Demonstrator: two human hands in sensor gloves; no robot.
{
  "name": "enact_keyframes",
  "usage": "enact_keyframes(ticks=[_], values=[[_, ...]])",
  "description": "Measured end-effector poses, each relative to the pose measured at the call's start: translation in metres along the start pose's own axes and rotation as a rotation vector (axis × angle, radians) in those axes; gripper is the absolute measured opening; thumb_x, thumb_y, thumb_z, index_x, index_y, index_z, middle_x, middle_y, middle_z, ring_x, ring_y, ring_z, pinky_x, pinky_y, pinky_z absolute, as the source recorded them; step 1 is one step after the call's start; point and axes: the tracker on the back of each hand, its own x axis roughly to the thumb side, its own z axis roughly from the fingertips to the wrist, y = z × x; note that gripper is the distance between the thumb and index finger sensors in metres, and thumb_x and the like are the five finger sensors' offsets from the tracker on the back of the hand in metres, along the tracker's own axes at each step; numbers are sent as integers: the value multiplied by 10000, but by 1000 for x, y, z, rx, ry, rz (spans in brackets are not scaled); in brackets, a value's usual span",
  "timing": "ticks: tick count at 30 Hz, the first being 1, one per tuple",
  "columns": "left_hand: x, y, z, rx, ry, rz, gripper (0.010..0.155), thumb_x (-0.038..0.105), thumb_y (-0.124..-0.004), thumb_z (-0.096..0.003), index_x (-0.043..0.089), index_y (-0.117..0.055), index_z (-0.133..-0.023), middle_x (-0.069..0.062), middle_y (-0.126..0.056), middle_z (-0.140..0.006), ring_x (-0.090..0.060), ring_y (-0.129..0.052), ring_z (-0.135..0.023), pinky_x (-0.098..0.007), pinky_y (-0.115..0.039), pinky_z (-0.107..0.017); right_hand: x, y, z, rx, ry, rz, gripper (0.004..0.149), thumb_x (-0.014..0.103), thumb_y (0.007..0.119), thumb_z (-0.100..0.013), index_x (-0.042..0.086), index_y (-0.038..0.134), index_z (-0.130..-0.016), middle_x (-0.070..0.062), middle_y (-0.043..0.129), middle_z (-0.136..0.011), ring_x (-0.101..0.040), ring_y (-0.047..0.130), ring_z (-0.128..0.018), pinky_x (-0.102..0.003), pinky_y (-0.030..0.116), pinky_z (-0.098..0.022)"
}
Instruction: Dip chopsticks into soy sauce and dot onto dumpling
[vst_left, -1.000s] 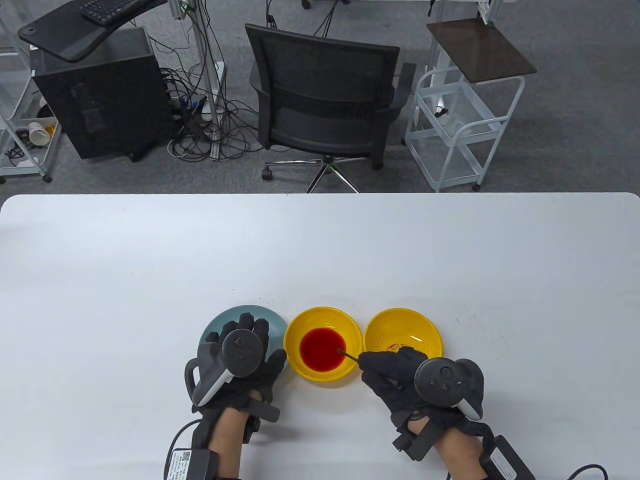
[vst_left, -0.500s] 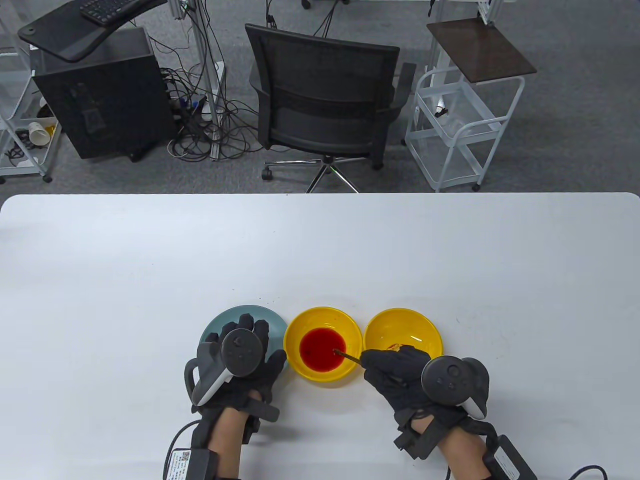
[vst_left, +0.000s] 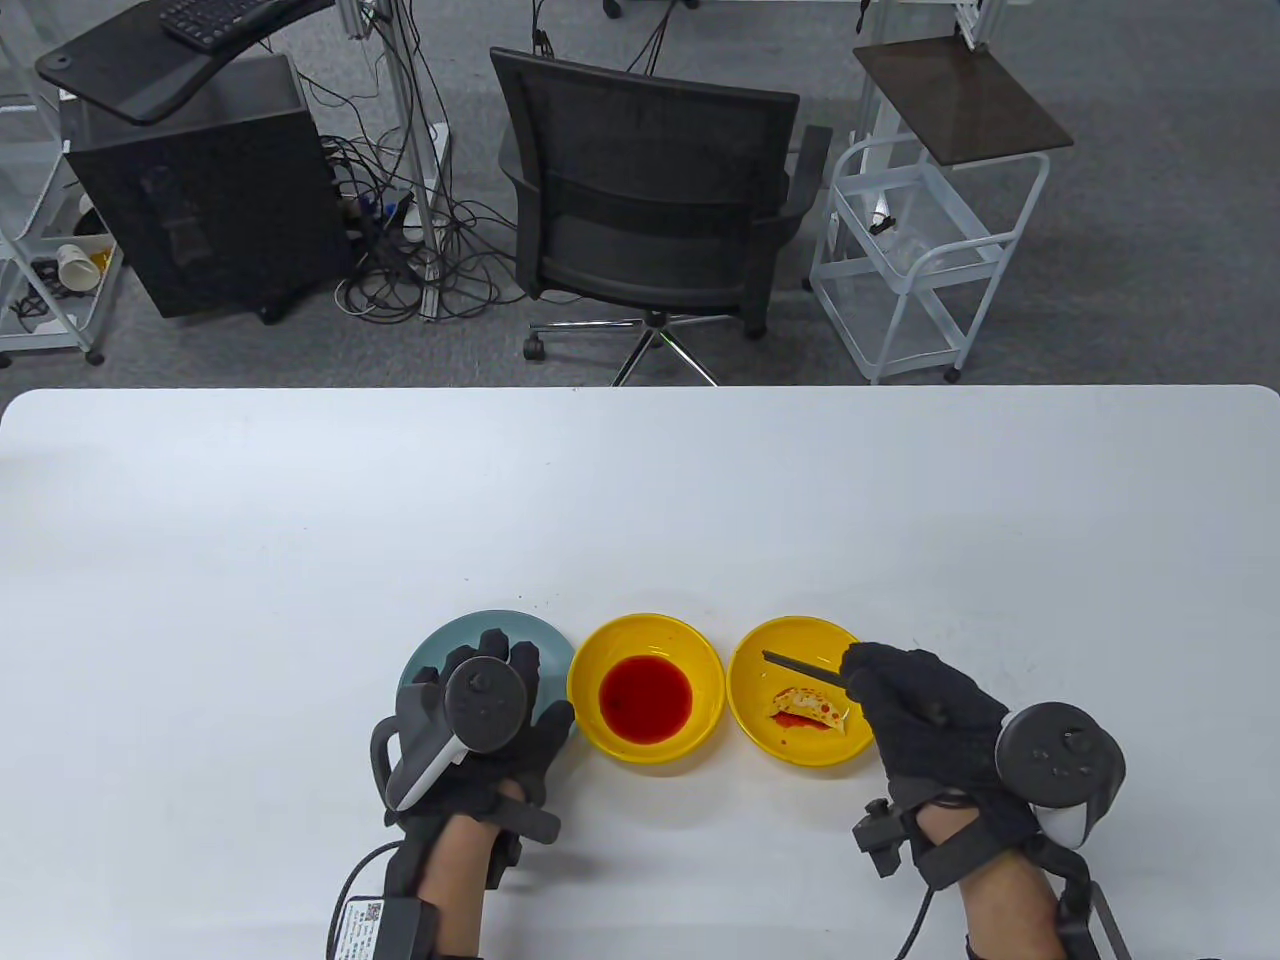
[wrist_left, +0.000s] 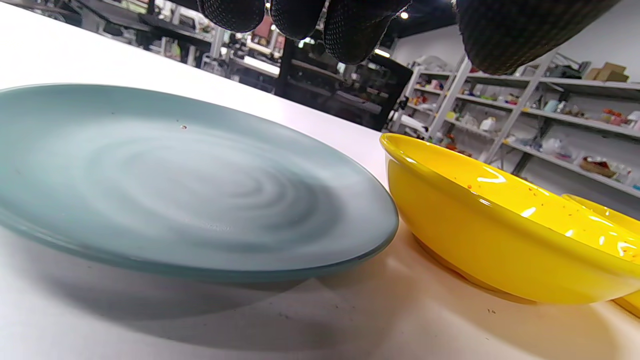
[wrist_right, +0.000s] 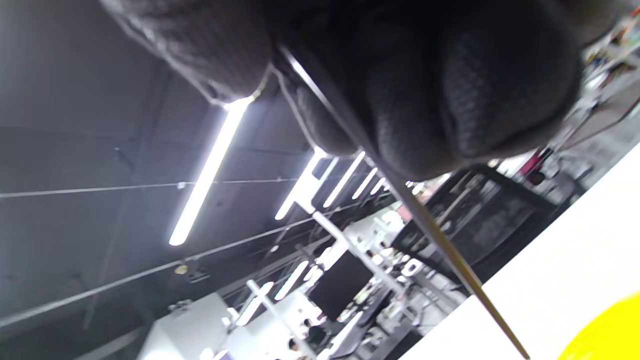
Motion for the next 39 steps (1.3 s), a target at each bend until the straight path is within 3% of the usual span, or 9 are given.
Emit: enact_keyframes(ticks=[16, 28, 33, 39], values=[[-2, 1, 0, -3, 8, 9, 789, 635, -711, -479, 199, -547, -1116, -76, -396, -1197, -472, -477, -1081, -731, -330, -721, -8, 18, -2, 90, 43, 91, 519, 455, 771, -427, 56, 916, -724, -213, 1038, -590, -392, 1014, -352, -718, 665, -593], [-2, 1, 0, -4, 7, 11, 787, 634, -712, -478, 200, -550, -1114, -76, -397, -1196, -472, -480, -1081, -731, -331, -721, -13, -1, -5, 66, 115, 101, 512, 447, 777, -427, 47, 924, -711, -223, 1037, -575, -403, 1007, -343, -722, 652, -604], [-2, 1, 0, -5, 7, 13, 788, 635, -712, -479, 201, -548, -1115, -77, -395, -1197, -473, -479, -1080, -732, -330, -721, -11, -11, -4, 8, 68, 89, 512, 454, 772, -426, 51, 927, -702, -213, 1044, -558, -390, 1011, -327, -716, 667, -595], [-2, 1, 0, -6, 9, 13, 788, 634, -712, -478, 200, -550, -1115, -77, -398, -1197, -472, -481, -1080, -732, -331, -720, -5, -2, -3, 61, 19, 62, 515, 460, 767, -426, 56, 925, -704, -206, 1046, -557, -381, 1015, -323, -712, 676, -588]])
